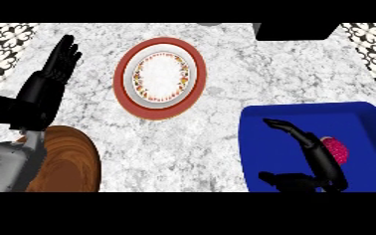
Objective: Pick the cupcake from the tray and place it in the plate
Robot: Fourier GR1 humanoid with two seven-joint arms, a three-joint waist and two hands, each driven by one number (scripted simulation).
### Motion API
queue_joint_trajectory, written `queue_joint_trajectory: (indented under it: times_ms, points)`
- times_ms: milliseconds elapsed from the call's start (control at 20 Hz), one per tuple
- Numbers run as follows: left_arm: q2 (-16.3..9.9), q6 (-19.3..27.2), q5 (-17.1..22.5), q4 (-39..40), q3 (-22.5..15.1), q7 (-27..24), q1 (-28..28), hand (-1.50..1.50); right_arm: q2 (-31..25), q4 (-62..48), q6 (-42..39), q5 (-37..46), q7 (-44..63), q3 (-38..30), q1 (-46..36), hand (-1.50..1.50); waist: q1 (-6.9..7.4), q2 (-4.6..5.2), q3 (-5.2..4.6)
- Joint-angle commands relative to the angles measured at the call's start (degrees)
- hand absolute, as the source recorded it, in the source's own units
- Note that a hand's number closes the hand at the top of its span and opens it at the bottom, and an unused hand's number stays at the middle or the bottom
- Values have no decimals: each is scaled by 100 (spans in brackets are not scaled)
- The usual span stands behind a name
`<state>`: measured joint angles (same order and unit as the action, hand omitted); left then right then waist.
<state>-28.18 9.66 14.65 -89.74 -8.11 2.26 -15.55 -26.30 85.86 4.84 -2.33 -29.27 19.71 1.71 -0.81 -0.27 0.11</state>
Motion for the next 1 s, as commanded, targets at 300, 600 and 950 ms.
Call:
queue_joint_trajectory:
  times_ms: [300,600,950]
  points:
    - [-91,-321,102,28,390,51,48,0,-1450,1729,154,450,733,-1037,754,-150,-39,-1,-26]
    - [7,-215,21,-202,261,154,175,0,-3073,2076,-621,1134,2647,-1218,780,-150,-3,-24,-50]
    - [-57,-215,-81,-207,337,328,-66,0,-3807,2837,-1901,1231,4440,-676,815,-150,62,18,-26]
